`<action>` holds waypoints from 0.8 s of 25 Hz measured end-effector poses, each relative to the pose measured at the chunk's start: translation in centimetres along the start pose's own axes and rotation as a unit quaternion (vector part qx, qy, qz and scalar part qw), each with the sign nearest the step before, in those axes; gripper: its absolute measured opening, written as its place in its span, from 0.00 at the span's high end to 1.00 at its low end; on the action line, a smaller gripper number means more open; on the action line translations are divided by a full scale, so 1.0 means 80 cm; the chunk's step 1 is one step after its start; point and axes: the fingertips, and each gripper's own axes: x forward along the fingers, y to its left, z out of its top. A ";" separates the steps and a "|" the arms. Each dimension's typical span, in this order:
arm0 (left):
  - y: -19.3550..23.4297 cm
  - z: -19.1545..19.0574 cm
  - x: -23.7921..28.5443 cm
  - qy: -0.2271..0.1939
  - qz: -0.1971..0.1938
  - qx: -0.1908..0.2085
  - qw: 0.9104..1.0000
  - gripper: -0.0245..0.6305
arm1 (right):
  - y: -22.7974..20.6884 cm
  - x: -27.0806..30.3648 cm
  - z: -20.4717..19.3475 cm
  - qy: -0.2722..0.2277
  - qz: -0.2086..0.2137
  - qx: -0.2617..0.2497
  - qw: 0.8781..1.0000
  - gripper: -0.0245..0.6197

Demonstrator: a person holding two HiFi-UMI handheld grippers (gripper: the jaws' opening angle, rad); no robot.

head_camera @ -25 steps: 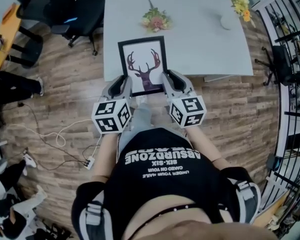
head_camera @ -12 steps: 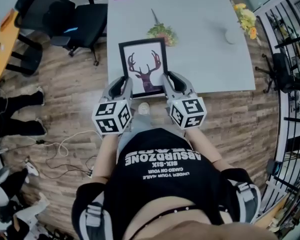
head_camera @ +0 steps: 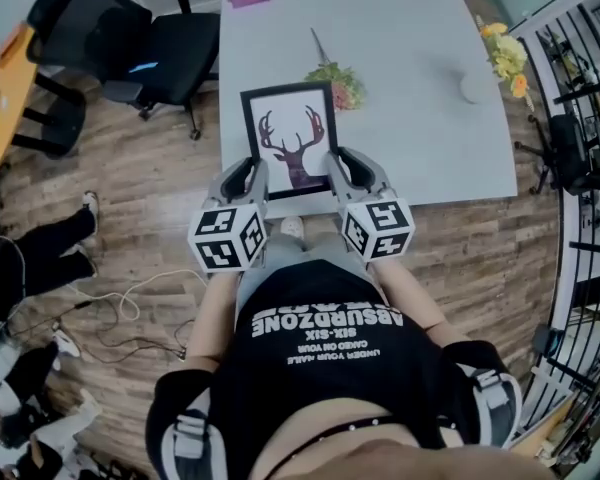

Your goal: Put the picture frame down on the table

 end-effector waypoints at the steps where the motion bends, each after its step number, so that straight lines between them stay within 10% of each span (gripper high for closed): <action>1: 0.001 0.000 0.004 0.002 0.000 -0.001 1.000 0.83 | -0.002 0.003 -0.001 0.002 0.001 0.002 1.000 0.83; 20: 0.026 -0.032 0.047 0.053 0.011 -0.027 0.998 0.83 | -0.024 0.045 -0.039 0.052 0.008 0.018 0.998 0.83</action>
